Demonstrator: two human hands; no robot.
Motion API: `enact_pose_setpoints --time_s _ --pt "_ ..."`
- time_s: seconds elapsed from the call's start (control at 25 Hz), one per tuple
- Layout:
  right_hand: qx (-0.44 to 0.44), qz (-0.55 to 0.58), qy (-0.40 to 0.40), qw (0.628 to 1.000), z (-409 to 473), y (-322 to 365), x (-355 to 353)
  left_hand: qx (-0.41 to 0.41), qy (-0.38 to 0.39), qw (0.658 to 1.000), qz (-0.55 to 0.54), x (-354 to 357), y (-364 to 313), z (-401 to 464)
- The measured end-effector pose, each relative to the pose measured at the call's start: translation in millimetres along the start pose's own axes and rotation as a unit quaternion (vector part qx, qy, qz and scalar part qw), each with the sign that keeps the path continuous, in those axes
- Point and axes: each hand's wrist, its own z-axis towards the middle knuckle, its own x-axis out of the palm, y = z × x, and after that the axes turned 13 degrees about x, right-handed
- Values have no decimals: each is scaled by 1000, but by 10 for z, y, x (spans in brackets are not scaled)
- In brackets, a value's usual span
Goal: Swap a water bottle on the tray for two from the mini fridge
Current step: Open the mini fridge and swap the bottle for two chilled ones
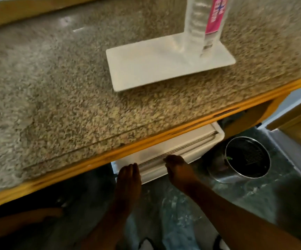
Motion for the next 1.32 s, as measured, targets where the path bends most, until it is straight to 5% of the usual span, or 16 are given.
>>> enact_pose_setpoints --time_s 0.12,0.4,0.8,1.32 --pt "37 -17 68 997 144 206 273 -30 12 998 -46 106 123 68" --pt "-52 -179 -11 982 153 261 453 -30 -92 994 -43 328 97 92" --pt "-94 -228 -17 969 11 114 441 -6 -122 987 -105 487 -5 -94" --pt "-32 -70 -126 989 -1050 -616 527 153 -171 949 -217 820 -648 -761"
